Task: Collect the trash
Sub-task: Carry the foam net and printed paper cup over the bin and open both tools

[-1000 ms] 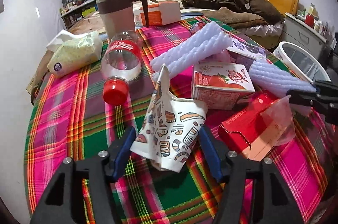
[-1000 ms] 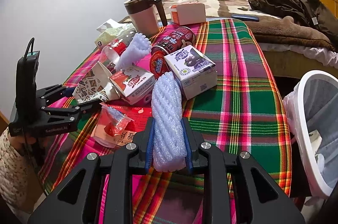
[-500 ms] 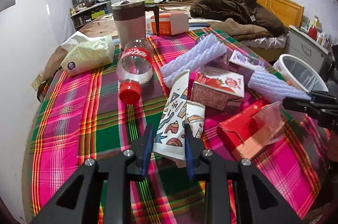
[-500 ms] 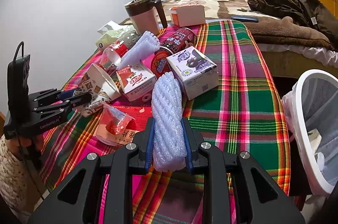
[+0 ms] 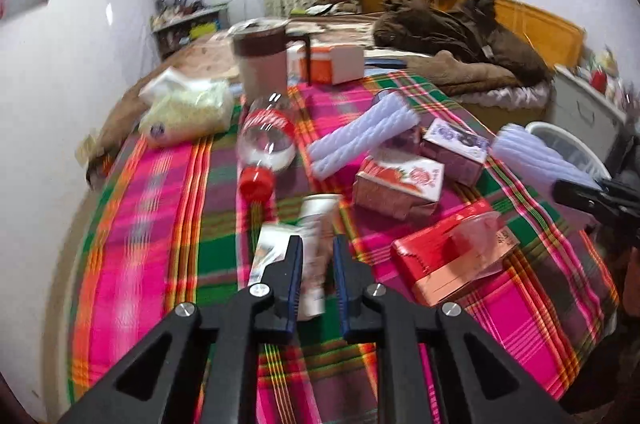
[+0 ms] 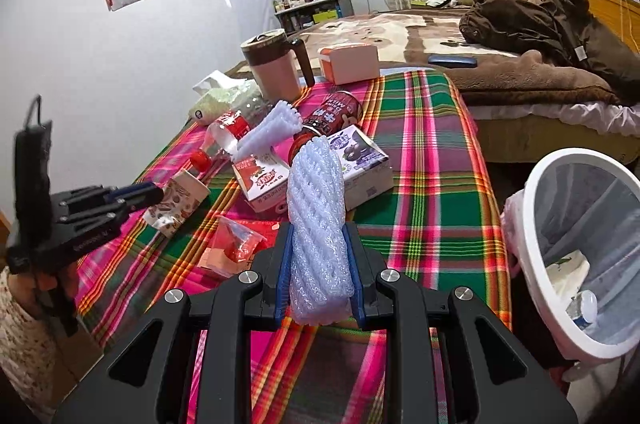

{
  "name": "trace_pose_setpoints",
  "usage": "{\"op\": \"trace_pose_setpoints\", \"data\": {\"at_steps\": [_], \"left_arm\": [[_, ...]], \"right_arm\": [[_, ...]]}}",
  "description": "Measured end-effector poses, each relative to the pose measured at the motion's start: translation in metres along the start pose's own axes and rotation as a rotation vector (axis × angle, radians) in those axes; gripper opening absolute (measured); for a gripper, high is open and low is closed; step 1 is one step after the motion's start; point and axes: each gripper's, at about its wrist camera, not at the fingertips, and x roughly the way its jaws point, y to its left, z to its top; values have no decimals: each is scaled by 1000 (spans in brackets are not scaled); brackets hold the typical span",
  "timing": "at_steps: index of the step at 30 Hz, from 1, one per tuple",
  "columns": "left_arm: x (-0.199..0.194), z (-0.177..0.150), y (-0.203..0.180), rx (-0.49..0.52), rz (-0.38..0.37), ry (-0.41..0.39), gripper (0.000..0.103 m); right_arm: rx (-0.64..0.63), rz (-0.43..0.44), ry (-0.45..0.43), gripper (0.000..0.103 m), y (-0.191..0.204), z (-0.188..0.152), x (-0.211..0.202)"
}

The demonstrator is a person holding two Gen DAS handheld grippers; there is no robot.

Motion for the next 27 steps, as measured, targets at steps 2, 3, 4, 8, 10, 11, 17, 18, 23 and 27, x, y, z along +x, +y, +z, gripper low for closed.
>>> {"op": "trace_pose_setpoints", "data": {"at_steps": [2,3,4,8,10,11,17,18,23,27], "left_arm": [[1,-4,14,-77,27,-8,30],[3,-6,19,-97,44,-9,59],[4,-7,21,-101,52,-7,74],[10,-9,14,-51,-24,2,74],[19,-10,9,-29,-43,33,74],[22,-11,6,-28,-67,46,74],[44,-18,-1,-57,-110,112,70],[45,-19,0,-63,-113,113,59],[42,-18,-8,-31,-85,117,56],[29,-17,-9,-19,-81,83,56]], "right_arm": [[-2,0,-7,25,0,0,-2],[-1,0,-8,25,-1,0,-2],[1,0,-6,25,-1,0,-1],[3,3,-5,25,-2,0,-2],[6,3,-5,25,-2,1,0],[8,3,-4,25,-2,0,0],[19,-3,5,25,-5,-2,2],[22,-4,6,25,-6,-2,3],[25,-5,3,25,-7,-2,1],[29,-3,0,25,-9,-3,-1]]}}
